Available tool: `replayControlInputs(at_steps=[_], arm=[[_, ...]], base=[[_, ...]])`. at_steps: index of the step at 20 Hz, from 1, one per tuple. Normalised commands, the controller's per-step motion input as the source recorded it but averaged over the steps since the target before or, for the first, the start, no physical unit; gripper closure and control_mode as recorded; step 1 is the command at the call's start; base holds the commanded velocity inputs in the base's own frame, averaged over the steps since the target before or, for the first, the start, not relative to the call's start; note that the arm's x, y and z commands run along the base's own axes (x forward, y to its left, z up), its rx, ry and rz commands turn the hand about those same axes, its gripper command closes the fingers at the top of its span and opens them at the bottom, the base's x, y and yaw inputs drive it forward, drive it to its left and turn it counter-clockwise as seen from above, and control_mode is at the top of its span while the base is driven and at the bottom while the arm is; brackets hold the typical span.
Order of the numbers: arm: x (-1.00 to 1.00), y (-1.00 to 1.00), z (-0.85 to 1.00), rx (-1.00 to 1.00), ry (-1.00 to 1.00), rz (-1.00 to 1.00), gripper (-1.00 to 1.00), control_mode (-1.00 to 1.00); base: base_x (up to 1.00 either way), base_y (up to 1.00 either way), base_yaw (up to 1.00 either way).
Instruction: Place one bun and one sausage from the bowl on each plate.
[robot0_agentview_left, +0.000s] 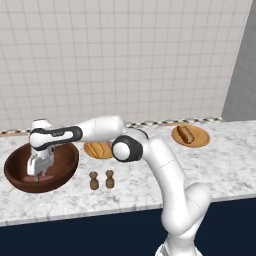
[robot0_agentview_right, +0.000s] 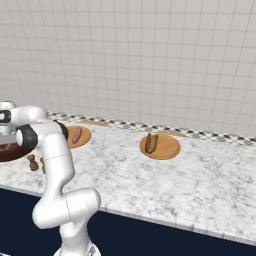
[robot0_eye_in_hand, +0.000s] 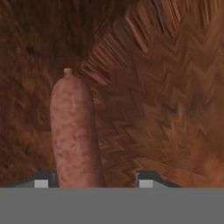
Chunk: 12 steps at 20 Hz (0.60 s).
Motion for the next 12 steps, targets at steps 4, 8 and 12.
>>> replayControlInputs(at_steps=[4,8,12], arm=[[0.00,0.00,-0.58,0.00,-0.09,0.13,1.00,-1.00],[-0.05,-0.13,-0.39,0.04,-0.06,0.05,1.00,-1.00],[-0.40,-0.41,0.90,0.12,-0.19,0.00,1.00,-1.00]], base=[[0.00,0.00,0.00],[0.00,0.00,0.00],[0.00,0.00,0.00]])
